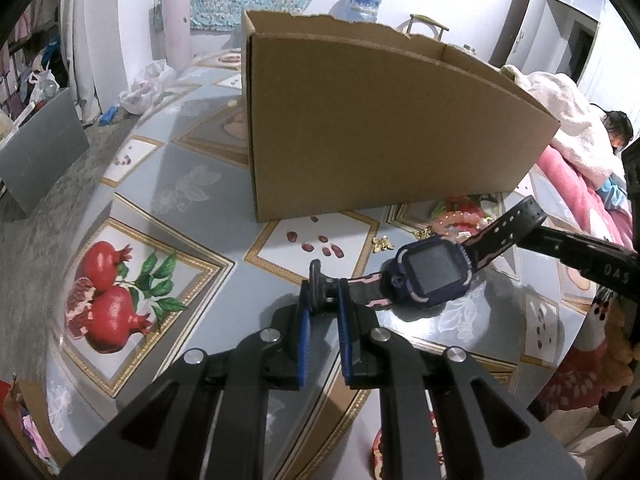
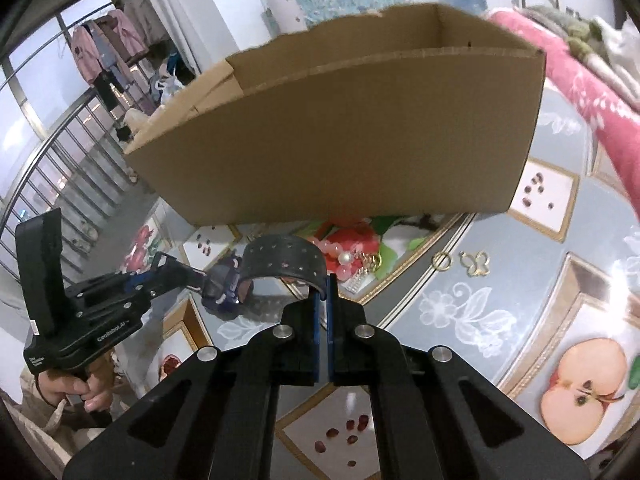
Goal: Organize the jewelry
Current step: 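Carry the watch over the box with both grippers and release it inside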
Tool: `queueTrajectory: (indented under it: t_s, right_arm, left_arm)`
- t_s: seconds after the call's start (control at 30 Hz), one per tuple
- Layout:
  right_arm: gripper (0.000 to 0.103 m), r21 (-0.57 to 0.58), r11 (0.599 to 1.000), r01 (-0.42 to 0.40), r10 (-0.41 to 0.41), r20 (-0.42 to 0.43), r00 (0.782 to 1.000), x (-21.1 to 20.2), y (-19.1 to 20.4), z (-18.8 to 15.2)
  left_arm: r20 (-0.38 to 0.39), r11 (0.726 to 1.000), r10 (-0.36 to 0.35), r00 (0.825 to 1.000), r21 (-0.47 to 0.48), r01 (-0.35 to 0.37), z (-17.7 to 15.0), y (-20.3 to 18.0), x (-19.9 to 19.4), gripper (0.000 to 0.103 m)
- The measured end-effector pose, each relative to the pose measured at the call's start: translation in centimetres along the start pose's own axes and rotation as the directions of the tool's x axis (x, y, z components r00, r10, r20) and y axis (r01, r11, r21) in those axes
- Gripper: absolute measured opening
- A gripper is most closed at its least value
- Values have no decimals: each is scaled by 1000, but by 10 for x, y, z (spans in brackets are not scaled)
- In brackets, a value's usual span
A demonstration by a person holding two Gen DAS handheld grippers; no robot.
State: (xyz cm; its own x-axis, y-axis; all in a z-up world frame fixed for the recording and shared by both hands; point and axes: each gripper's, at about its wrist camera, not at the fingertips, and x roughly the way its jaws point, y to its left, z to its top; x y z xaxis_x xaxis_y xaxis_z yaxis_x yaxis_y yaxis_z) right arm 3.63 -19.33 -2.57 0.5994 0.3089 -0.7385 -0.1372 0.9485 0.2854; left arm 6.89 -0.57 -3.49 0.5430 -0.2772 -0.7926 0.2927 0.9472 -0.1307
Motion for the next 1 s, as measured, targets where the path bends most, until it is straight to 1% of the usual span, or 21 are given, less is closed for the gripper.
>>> queueTrajectory:
  t_s: [0.1, 0.17, 0.3, 0.4, 0.47, 0.53, 0.57, 0.63, 0.67, 0.73, 0.77, 0.83, 0.93, 1.0]
  right_arm:
    - [1, -40, 999, 19, -17, 37, 999, -14, 6, 2]
    - [1, -62, 998, 9, -5, 68, 998, -28, 14, 6]
    - [1, -113, 994, 1, 15, 136, 991, -55, 28, 18]
    - [1, -167, 986, 2, 33, 208, 978, -77, 38, 38]
    - [1, -194, 981, 2, 46, 244, 969, -86, 39, 53]
    - [1, -219, 976, 5, 55, 270, 961, -89, 37, 74]
    - [1, -230, 973, 12, 54, 277, 959, -88, 33, 84]
    - [1, -256, 966, 32, 42, 278, 960, -79, 25, 108]
    - [1, -266, 963, 47, 28, 270, 962, -72, 21, 119]
    - [1, -281, 957, 66, 1, 231, 973, -51, 8, 145]
    - [1, -288, 955, 70, -13, 196, 981, -36, 0, 161]
    - [1, -304, 947, 100, -57, 148, 987, -13, -12, 181]
    - [1, -349, 928, 127, -106, 80, 991, 22, -23, 205]
    - [1, -399, 905, 146, -149, 25, 989, 48, -28, 221]
  left_arm:
    - [24, 1000, -5, 1000, -1, 5, 2, -1, -15, 11]
    - [48, 1000, -8, 999, 3, 8, 2, -2, -29, 11]
    - [135, 999, -18, 991, 29, 14, 14, -5, -73, 11]
    - [212, 998, -37, 977, 48, 27, 34, -5, -107, 11]
    - [262, 997, -57, 963, 72, 39, 54, -10, -126, 11]
    - [290, 995, -76, 954, 89, 52, 72, -13, -133, 11]
    - [297, 993, -90, 951, 97, 64, 88, -14, -132, 11]
    - [287, 992, -96, 953, 106, 68, 109, -15, -122, 11]
    - [270, 992, -91, 959, 106, 64, 124, -16, -110, 11]
    - [211, 993, -97, 973, 87, 81, 144, -15, -87, 11]
    - [164, 992, -118, 979, 67, 108, 159, -14, -69, 11]
    - [97, 993, -115, 989, 49, 110, 176, -15, -43, 11]
    - [1, 994, -92, 996, 56, 92, 202, -21, -2, 10]
    - [-68, 993, -102, 992, 44, 105, 213, -22, 22, 10]
